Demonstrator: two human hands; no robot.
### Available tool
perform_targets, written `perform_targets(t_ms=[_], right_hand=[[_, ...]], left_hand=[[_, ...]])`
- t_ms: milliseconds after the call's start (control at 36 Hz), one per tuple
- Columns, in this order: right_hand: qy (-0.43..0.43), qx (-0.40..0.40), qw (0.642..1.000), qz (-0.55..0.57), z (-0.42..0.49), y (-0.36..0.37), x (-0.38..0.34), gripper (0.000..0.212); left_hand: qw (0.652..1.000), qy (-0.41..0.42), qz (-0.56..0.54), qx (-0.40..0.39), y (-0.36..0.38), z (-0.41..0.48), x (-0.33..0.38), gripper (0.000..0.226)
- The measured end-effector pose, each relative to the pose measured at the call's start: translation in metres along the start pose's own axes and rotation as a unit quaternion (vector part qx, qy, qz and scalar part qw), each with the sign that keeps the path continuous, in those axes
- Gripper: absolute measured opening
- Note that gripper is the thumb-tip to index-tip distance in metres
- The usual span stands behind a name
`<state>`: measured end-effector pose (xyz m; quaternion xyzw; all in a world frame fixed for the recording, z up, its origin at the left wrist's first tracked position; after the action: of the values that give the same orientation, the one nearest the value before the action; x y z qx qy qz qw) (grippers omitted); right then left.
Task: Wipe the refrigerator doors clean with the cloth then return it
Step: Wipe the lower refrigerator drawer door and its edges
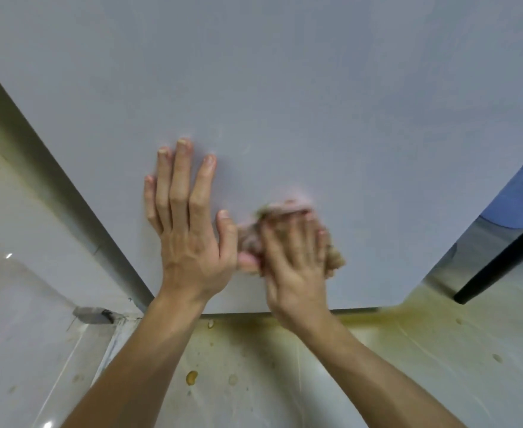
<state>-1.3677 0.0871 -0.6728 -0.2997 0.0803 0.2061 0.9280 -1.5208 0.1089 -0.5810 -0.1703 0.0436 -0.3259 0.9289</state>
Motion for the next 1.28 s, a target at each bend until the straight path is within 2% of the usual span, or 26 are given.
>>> perform_targets(t_ms=[83,139,194,278,333,389,444,472,528,583,611,639,667,722,833,889,972,1028,1056,1111,1167,1194,1278], right_hand=[[-0.185,-0.075,0.977,-0.076,-0.016,0.020,-0.002,0.065],[-0.251,-0.122,0.955,-0.101,-0.025,0.023,0.010,0.064],[-0.258,-0.156,0.947,-0.108,-0.033,0.020,0.025,0.065],[-0.206,-0.154,0.960,-0.114,-0.049,0.009,0.052,0.077],[-0.143,-0.131,0.974,-0.117,-0.064,-0.003,0.075,0.086],[-0.038,-0.108,0.989,-0.099,-0.081,-0.018,0.094,0.075],[0.122,-0.091,0.986,-0.066,-0.102,-0.028,0.111,0.063],[0.222,-0.081,0.971,-0.038,-0.111,-0.032,0.116,0.064],[0.435,-0.029,0.899,0.041,-0.119,-0.036,0.128,0.069],[0.586,0.049,0.797,0.138,-0.111,-0.038,0.144,0.071],[0.623,0.085,0.757,0.181,-0.101,-0.039,0.151,0.070],[0.634,0.113,0.738,0.201,-0.088,-0.043,0.153,0.068],[0.631,0.138,0.735,0.208,-0.076,-0.046,0.150,0.063],[0.607,0.173,0.746,0.211,-0.060,-0.050,0.137,0.059],[0.570,0.209,0.770,0.197,-0.032,-0.050,0.105,0.063],[0.517,0.212,0.806,0.195,-0.012,-0.049,0.077,0.066],[0.392,0.181,0.885,0.173,0.006,-0.042,0.029,0.067],[0.298,0.118,0.937,0.137,0.010,-0.032,0.003,0.070],[0.237,0.073,0.960,0.127,0.011,-0.027,-0.006,0.071],[0.052,-0.014,0.996,0.074,0.009,-0.019,-0.016,0.069],[-0.132,-0.064,0.989,-0.008,0.008,-0.018,-0.010,0.071],[-0.187,-0.072,0.979,-0.035,0.011,-0.020,-0.002,0.072],[-0.223,-0.024,0.970,-0.089,0.023,-0.030,0.024,0.066]], left_hand=[[1.000,-0.002,-0.004,0.008,0.002,0.001,0.000,0.067],[1.000,-0.002,-0.004,0.010,0.002,0.001,0.000,0.068],[1.000,0.001,-0.001,0.011,0.003,0.000,-0.001,0.067],[1.000,0.001,0.000,0.013,0.003,-0.001,-0.003,0.067],[1.000,0.000,-0.004,0.013,0.003,-0.001,-0.003,0.067],[1.000,-0.002,-0.004,0.012,0.003,-0.001,-0.002,0.068],[1.000,-0.003,-0.002,0.012,0.003,0.000,-0.002,0.069],[1.000,-0.004,-0.001,0.013,0.003,0.000,-0.002,0.069],[1.000,-0.006,0.000,0.011,0.003,0.000,-0.002,0.070],[1.000,-0.008,-0.001,0.006,0.002,-0.001,0.000,0.071],[1.000,-0.007,0.000,0.005,0.002,-0.002,0.000,0.071],[1.000,-0.007,0.001,0.005,0.002,-0.001,0.001,0.071],[1.000,-0.006,0.003,0.004,0.003,-0.001,0.002,0.071],[1.000,-0.009,0.000,0.006,0.004,-0.001,0.003,0.073],[1.000,-0.018,0.000,0.013,0.006,0.000,0.005,0.075],[1.000,-0.013,0.001,0.012,0.006,0.001,0.006,0.075],[1.000,-0.013,0.000,0.013,0.005,0.001,0.005,0.075],[1.000,-0.011,0.005,0.010,0.003,0.001,0.003,0.074],[1.000,-0.007,0.006,0.007,0.002,0.000,0.001,0.073],[1.000,0.004,0.010,-0.001,-0.001,0.000,-0.002,0.072],[1.000,0.016,0.016,-0.010,-0.005,0.001,-0.007,0.072],[1.000,0.019,0.020,-0.012,-0.006,0.002,-0.010,0.072],[0.999,0.017,0.036,-0.006,-0.012,0.004,-0.020,0.072]])
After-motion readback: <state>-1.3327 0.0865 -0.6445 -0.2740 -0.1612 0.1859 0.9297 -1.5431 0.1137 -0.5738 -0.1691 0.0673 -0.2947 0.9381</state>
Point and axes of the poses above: each hand's wrist, its own z-axis towards the middle knuckle, its own y-axis out of the palm, x = y × z, the point moved 3 cm from there along z, towards the middle knuckle, and after that the axes turned 8 degrees about y, right-handed, at the moved point
